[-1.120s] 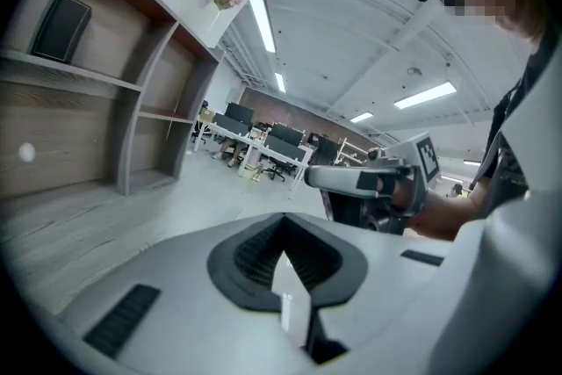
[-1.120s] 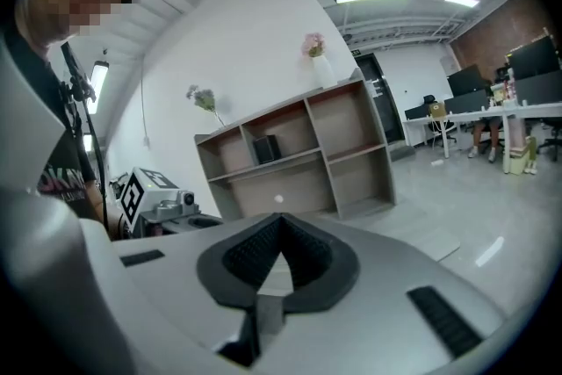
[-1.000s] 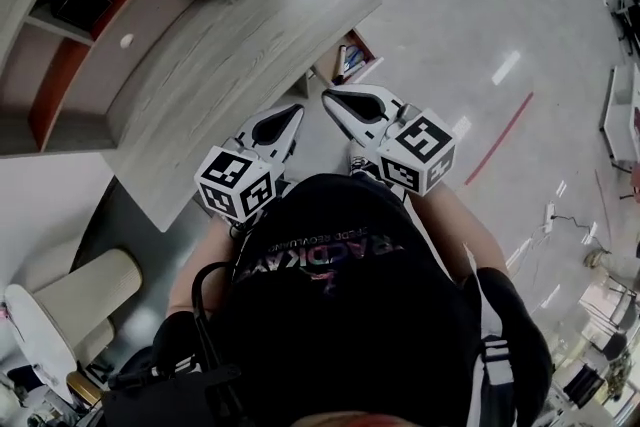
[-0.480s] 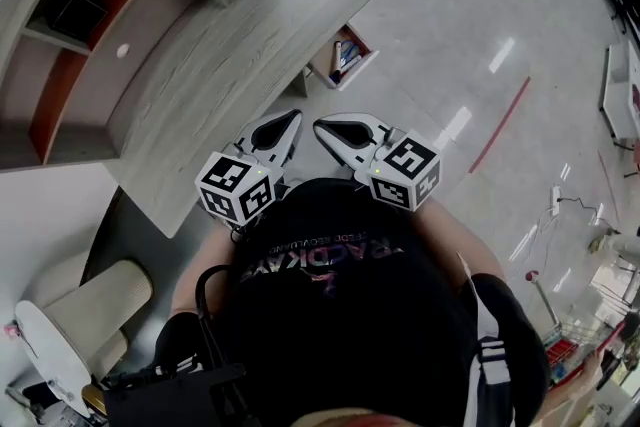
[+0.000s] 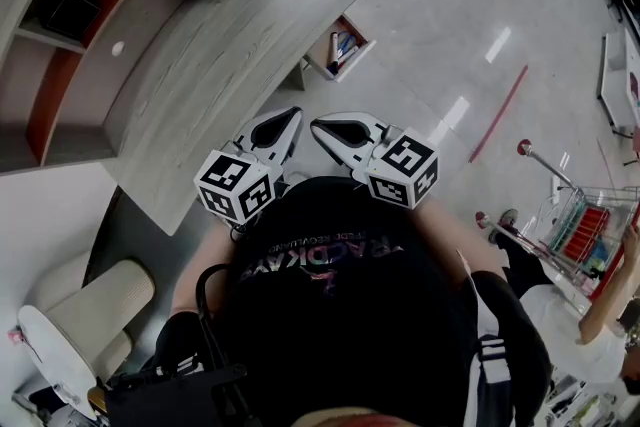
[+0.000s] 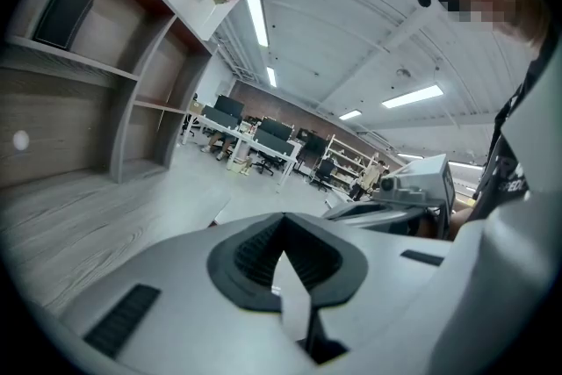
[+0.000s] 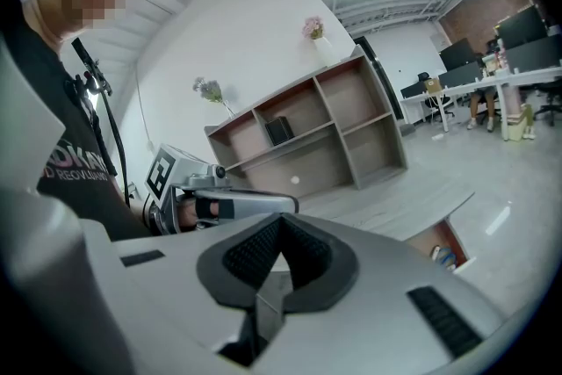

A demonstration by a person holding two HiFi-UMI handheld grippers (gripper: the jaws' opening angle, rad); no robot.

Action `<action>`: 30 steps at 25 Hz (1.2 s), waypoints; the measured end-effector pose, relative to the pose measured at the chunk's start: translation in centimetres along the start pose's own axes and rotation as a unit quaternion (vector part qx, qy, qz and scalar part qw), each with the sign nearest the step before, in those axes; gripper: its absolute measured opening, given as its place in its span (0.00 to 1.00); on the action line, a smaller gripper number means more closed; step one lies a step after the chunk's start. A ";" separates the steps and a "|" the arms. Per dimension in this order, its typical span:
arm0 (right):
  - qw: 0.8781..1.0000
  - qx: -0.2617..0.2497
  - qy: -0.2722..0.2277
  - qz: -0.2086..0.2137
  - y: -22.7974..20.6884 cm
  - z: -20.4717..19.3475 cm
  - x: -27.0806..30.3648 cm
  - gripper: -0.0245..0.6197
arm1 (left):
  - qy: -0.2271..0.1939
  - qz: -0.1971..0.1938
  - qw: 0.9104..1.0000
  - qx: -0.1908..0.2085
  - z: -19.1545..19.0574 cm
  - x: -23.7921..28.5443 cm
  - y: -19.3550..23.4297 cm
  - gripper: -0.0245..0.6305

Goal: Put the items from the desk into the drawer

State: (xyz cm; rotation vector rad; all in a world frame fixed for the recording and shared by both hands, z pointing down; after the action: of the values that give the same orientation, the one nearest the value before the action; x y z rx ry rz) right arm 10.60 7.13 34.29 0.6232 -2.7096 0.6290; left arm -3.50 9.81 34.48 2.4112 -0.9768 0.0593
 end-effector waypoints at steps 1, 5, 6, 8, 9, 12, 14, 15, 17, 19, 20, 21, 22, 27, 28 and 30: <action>1.000 0.000 0.000 0.000 0.1 0.0 0.0 0.06 | 0.000 -0.001 1.000 -0.002 0.0 -0.1 0.0 0.05; 1.000 -0.002 0.002 -0.003 0.3 0.0 0.2 0.06 | 0.001 -0.003 1.000 -0.004 -0.2 -0.2 0.0 0.05; 1.000 -0.002 0.003 -0.003 0.3 0.0 0.3 0.06 | 0.002 -0.004 1.000 -0.003 -0.2 -0.2 0.0 0.05; 1.000 0.001 0.005 -0.004 0.3 -0.1 0.3 0.06 | 0.002 -0.005 1.000 0.000 -0.2 -0.2 -0.2 0.05; 1.000 0.002 0.005 -0.004 0.3 -0.2 0.3 0.06 | 0.003 -0.005 1.000 0.000 -0.2 -0.2 -0.2 0.05; 1.000 0.003 0.005 -0.003 0.2 -0.4 0.5 0.06 | 0.002 -0.004 1.000 0.001 -0.5 -0.3 -0.1 0.05; 1.000 0.002 0.004 -0.003 0.2 -0.2 0.6 0.06 | -0.001 -0.002 1.000 -0.001 -0.4 -0.4 0.1 0.05; 1.000 0.002 0.005 -0.002 0.2 -0.1 0.6 0.06 | -0.002 -0.001 1.000 -0.002 -0.3 -0.5 0.2 0.05; 1.000 0.001 0.006 -0.002 0.1 0.2 0.7 0.06 | -0.003 0.001 1.000 -0.003 -0.1 -0.5 0.2 0.05; 1.000 0.000 0.007 -0.002 0.1 0.3 0.8 0.06 | -0.003 0.002 1.000 -0.003 0.0 -0.6 0.3 0.05; 1.000 0.000 0.007 -0.001 0.1 0.4 0.9 0.06 | -0.004 0.002 1.000 -0.003 0.0 -0.6 0.3 0.05; 1.000 -0.001 0.007 -0.001 0.2 0.4 0.9 0.06 | -0.005 0.003 1.000 -0.004 0.0 -0.7 0.3 0.05; 1.000 -0.002 0.007 -0.001 0.2 0.4 0.9 0.06 | -0.005 0.003 1.000 -0.003 -0.1 -0.7 0.3 0.05; 1.000 -0.003 0.003 -0.001 0.4 0.1 0.5 0.06 | -0.007 0.004 1.000 -0.002 -0.3 -0.8 0.0 0.05; 1.000 -0.003 0.003 -0.001 0.4 0.1 0.5 0.06 | -0.006 0.004 1.000 -0.001 -0.3 -0.9 -0.1 0.05; 1.000 -0.004 0.002 -0.002 0.5 0.0 0.3 0.06 | -0.006 0.003 1.000 0.000 -0.4 -0.8 -0.3 0.05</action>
State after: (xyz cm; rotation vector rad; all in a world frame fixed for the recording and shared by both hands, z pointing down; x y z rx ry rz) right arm 10.11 7.44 34.22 0.6240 -2.7051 0.6188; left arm -3.87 10.72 34.50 2.4103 -0.9894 0.0477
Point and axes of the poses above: the fingertips, and each gripper's own axes: x forward along the fingers, y to its left, z out of its top, the point moved 8 cm from there along -x, backward along the fingers, and after that the axes turned 14 degrees about -z, right-handed, at the moved point
